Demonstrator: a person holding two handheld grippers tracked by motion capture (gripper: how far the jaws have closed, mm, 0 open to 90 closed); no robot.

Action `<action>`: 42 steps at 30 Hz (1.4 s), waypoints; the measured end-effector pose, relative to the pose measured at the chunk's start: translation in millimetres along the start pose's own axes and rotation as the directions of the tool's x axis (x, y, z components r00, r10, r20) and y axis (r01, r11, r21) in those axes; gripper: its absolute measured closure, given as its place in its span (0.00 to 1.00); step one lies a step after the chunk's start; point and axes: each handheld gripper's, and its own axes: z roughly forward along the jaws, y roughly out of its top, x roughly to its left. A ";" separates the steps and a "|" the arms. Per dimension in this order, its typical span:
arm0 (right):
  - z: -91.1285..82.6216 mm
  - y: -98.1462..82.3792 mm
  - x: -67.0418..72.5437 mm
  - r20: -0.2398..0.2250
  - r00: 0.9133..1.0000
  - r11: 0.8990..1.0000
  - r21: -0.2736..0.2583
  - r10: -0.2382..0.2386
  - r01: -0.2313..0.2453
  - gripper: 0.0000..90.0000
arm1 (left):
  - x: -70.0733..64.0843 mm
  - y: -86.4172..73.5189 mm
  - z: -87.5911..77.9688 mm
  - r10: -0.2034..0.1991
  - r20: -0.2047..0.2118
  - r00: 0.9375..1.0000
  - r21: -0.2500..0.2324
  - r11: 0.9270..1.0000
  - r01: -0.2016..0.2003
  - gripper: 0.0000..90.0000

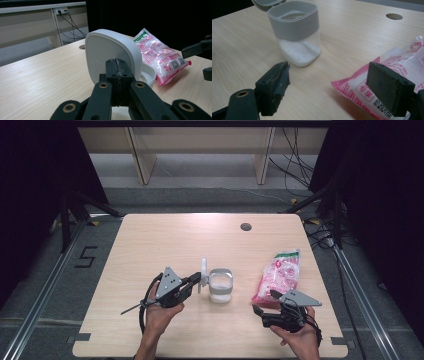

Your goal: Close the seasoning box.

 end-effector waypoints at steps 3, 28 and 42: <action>1.5 0.1 -3.3 -0.007 1.000 1.000 -0.011 -0.028 0.028 0.22 | -1.4 1.5 0.7 0.005 0.003 1.000 -0.002 1.000 -0.005 0.99; 0.9 0.5 -1.0 -0.004 1.000 1.000 0.006 -0.023 0.023 0.23 | -14.8 1.1 7.3 0.000 0.051 0.999 -0.004 1.000 0.000 0.88; 3.5 -0.6 0.1 -0.018 1.000 1.000 0.003 -0.006 0.006 0.23 | -11.9 -16.5 -2.6 -0.064 0.030 0.997 -0.009 0.998 0.065 0.45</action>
